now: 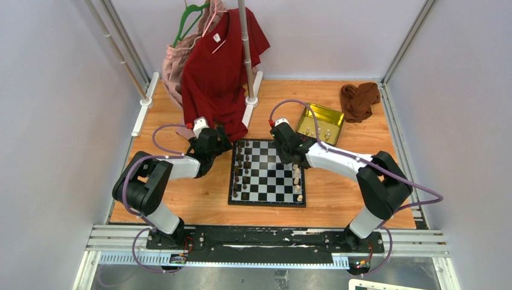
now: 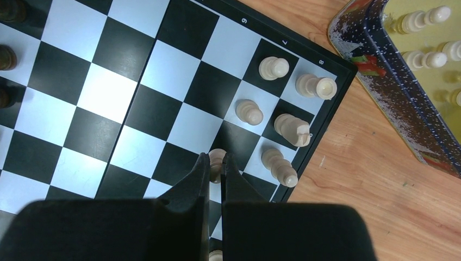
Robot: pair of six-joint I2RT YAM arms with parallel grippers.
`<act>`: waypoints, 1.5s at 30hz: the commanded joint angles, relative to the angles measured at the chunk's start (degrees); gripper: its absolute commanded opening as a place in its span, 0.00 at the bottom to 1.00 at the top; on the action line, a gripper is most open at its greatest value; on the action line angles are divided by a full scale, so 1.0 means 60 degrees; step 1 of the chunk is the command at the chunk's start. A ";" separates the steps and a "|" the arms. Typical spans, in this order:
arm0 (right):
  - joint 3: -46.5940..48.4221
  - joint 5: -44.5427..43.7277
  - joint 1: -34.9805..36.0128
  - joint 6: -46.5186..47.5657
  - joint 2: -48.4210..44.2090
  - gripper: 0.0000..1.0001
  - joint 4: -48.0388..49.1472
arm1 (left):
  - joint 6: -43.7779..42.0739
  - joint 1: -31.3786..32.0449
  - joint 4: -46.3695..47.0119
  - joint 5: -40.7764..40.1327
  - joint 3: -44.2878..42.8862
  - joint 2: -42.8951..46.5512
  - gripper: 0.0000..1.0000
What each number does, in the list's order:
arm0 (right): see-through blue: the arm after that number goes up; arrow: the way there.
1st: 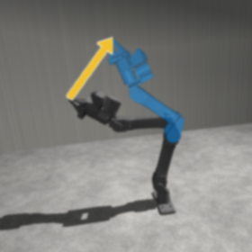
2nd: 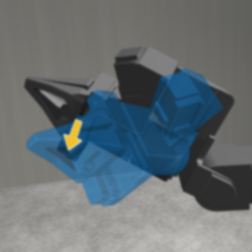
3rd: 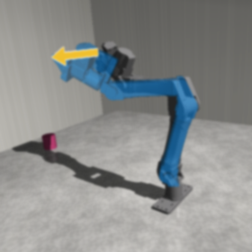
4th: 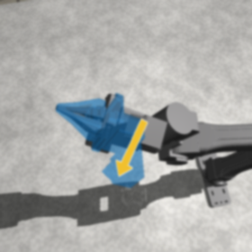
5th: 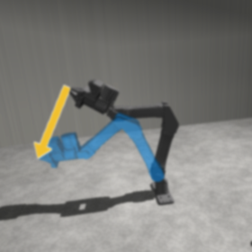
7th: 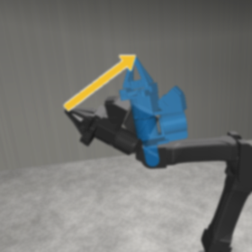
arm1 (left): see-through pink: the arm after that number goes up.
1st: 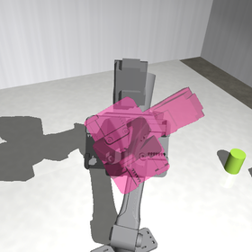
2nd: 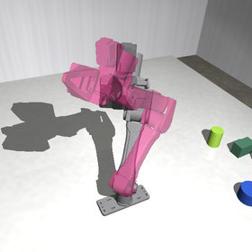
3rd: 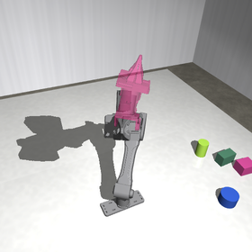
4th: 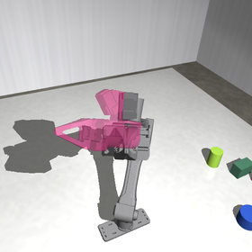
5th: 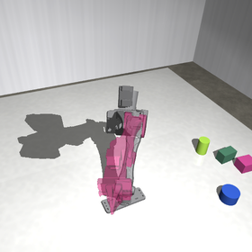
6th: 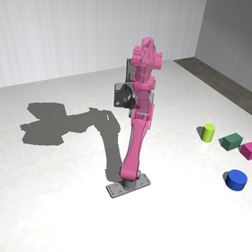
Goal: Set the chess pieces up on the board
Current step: Place the chess piece on the chessboard.
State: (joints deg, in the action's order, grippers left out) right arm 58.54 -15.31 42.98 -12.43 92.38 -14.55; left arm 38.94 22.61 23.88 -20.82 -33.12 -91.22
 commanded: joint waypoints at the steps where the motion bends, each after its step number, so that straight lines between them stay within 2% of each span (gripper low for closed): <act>1: 0.0000 -0.0286 -0.0055 -0.0146 0.0184 0.00 0.0077 | -0.0117 -0.0077 -0.0406 -0.0239 0.0262 -0.0002 1.00; 31: -0.0045 -0.0445 -0.0263 -0.0200 0.0552 0.01 0.0255 | -0.0169 -0.0077 -0.0305 -0.0192 0.0351 0.0057 1.00; 39: -0.0031 -0.0510 -0.0278 -0.0187 0.0666 0.06 0.0257 | -0.0189 -0.0077 -0.0288 -0.0191 0.0350 0.0046 1.00; 45: -0.0041 -0.0514 -0.0277 -0.0200 0.0645 0.17 0.0244 | -0.0204 -0.0077 -0.0288 -0.0190 0.0361 0.0057 1.00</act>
State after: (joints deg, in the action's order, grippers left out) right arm 58.54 -17.10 41.93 -12.75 95.31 -12.56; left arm 38.04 22.61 24.95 -20.82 -32.34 -91.00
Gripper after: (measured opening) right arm 0.145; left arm 0.998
